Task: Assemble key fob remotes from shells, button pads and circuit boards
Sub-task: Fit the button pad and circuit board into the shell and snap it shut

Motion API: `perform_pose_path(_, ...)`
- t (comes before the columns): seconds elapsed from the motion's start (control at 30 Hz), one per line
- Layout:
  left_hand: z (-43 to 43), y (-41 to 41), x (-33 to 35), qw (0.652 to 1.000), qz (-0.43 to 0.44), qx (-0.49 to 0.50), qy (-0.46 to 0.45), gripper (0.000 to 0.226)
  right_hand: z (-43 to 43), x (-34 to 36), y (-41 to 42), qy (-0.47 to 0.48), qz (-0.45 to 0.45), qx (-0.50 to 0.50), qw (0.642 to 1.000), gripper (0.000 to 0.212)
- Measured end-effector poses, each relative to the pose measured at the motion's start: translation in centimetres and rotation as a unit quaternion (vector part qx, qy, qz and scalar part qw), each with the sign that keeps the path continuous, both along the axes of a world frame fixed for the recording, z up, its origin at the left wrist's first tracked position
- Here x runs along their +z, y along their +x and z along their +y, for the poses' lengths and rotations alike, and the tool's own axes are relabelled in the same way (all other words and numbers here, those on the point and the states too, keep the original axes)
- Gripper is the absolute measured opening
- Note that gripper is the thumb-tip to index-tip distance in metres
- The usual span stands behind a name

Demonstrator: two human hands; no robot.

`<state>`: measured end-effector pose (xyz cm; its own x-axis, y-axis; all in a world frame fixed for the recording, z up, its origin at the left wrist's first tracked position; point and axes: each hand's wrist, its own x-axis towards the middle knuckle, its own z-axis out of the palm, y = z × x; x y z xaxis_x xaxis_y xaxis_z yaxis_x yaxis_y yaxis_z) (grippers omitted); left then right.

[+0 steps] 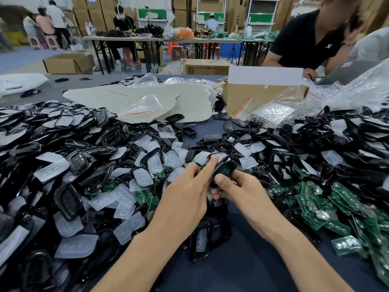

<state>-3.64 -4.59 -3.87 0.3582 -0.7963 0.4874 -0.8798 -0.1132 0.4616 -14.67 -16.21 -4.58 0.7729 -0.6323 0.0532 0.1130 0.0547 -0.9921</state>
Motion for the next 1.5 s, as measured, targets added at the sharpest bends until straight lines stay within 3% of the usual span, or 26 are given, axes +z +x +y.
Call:
perform_pose_path(0.27,-0.3,-1.2,0.0,0.991,-0.097,-0.001,0.086,0.064,0.3,-0.1,0.4,-0.014,0.011,-0.044,0.999,0.052)
perform_pose_path(0.47,-1.1,-1.6,-0.2,0.989,-0.12,0.073,0.05,0.051,0.9,-0.2,0.8,-0.032,0.023,-0.073,0.997,0.081)
perform_pose_path(0.53,-0.9,-1.5,-0.1,0.992,-0.103,0.066,0.041,0.05,1.1,0.1,0.7,-0.049,0.022,-0.078,0.995,0.075)
perform_pose_path(0.67,-0.7,-1.5,0.3,0.997,-0.068,0.042,0.023,0.051,1.3,0.4,0.5,-0.06,-0.012,-0.078,0.995,0.036)
perform_pose_path(0.9,-0.6,-1.1,0.5,0.997,-0.056,0.051,0.008,0.042,1.4,0.8,-0.2,-0.138,-0.039,-0.067,0.987,0.016)
perform_pose_path(1.1,-0.3,-1.0,0.8,0.997,-0.069,0.038,-0.015,0.05,0.9,0.6,-0.2,-0.161,-0.029,-0.075,0.984,0.032)
perform_pose_path(1.4,-0.3,-0.8,0.6,0.998,-0.058,0.024,-0.02,0.042,1.0,0.4,-0.1,-0.16,-0.042,-0.095,0.982,0.034)
perform_pose_path(1.5,-0.5,-0.6,0.5,0.997,0.033,-0.012,-0.065,0.032,0.9,0.9,-0.3,-0.147,-0.062,-0.097,0.982,0.036)
